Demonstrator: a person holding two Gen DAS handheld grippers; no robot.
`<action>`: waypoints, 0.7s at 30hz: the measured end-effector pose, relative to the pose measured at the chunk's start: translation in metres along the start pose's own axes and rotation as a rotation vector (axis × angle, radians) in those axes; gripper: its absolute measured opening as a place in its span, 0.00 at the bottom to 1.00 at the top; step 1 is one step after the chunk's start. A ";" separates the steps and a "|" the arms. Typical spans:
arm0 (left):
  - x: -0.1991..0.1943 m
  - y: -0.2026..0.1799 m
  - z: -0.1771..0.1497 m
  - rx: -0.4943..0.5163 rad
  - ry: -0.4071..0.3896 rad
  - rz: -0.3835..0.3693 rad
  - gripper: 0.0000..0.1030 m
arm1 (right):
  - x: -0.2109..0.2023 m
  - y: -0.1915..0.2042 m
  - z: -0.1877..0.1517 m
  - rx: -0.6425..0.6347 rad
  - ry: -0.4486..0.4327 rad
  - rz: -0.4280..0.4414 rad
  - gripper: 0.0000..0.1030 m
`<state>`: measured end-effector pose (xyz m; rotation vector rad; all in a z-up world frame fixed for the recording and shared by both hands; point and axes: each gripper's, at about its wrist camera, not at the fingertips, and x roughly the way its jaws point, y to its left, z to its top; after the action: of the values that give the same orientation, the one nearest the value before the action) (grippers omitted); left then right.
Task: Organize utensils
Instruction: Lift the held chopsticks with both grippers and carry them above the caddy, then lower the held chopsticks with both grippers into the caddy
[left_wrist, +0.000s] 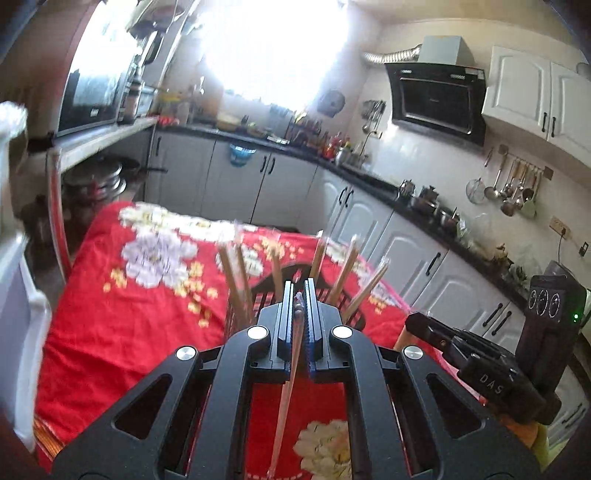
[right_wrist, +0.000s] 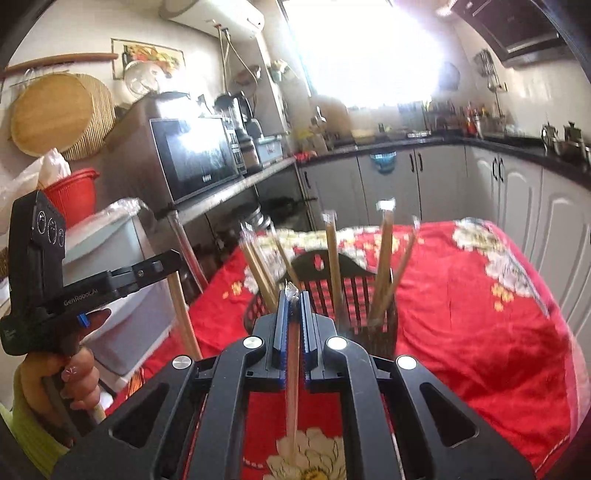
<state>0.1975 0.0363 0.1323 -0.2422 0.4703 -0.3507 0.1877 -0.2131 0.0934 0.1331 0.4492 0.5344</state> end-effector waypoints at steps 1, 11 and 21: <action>-0.001 -0.002 0.005 0.004 -0.010 -0.004 0.03 | -0.001 0.001 0.005 -0.004 -0.012 0.000 0.06; -0.013 -0.035 0.069 0.076 -0.138 -0.027 0.02 | -0.012 0.001 0.062 -0.041 -0.177 -0.037 0.06; -0.006 -0.051 0.111 0.122 -0.209 0.013 0.02 | -0.022 -0.006 0.102 -0.081 -0.284 -0.087 0.06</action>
<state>0.2320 0.0087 0.2461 -0.1548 0.2438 -0.3359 0.2190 -0.2300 0.1916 0.1088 0.1551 0.4393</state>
